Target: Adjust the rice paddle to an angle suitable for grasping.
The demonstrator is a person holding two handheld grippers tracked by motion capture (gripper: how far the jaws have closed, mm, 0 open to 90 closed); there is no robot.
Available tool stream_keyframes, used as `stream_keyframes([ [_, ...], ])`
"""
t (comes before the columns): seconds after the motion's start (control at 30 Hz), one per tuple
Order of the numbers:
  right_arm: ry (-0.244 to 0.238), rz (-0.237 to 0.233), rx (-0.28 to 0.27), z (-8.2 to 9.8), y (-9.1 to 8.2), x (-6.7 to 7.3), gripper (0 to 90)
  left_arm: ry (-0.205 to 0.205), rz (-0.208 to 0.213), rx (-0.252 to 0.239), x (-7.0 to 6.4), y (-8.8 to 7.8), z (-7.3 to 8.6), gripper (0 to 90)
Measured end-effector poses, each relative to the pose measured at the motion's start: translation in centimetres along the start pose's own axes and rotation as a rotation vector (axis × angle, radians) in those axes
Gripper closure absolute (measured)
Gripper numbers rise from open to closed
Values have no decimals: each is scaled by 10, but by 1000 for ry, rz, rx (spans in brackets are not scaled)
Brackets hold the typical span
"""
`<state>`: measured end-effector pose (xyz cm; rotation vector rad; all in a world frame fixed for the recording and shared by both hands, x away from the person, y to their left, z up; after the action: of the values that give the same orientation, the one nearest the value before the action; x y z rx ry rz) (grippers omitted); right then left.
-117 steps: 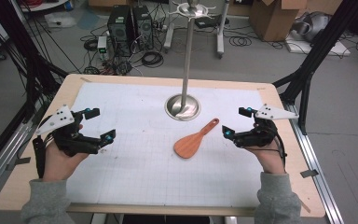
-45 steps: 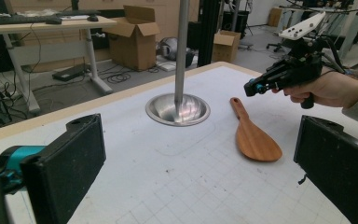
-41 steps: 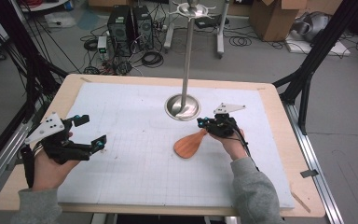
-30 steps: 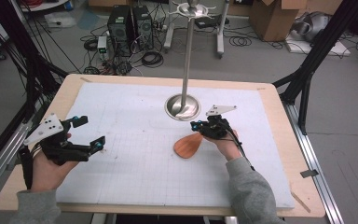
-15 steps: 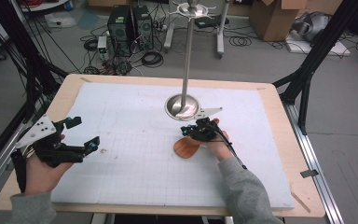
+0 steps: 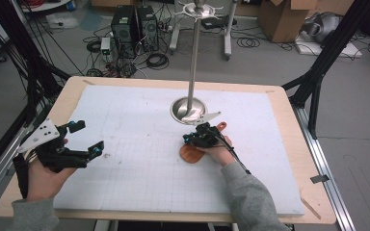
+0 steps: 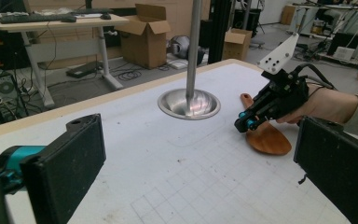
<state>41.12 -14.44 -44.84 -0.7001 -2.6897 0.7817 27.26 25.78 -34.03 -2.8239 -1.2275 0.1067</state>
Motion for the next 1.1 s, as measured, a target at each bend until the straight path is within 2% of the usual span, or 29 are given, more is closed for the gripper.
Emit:
stream_keyframes([
  [0.13,-11,0,13,-1,3,3,891,-2,0,-2,-1,1,0,25],
  [0.17,-29,19,39,-1,6,5,892,0,2,0,-1,1,0,26],
  [0.6,9,1,48,1,4,3,892,0,7,-2,-1,3,-1,26],
  [0.67,7,-2,56,1,2,3,892,1,11,-2,-1,4,-1,25],
  [0.83,39,-9,81,2,-3,3,892,-4,22,5,-1,9,-1,25],
  [1.1,37,-23,85,8,-11,4,892,-4,45,7,-3,18,-2,25],
])
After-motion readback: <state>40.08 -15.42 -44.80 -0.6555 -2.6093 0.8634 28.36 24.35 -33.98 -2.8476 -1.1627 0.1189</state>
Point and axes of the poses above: each handheld gripper's, and its own axes: y roughly forward along the jaws, z roughly out of its underside, x roughly to its left, the point moved 1 cm from there along y, roughly forward along the jaws, and after that the axes turned 6 degrees about -x, right-handed, at the moved point
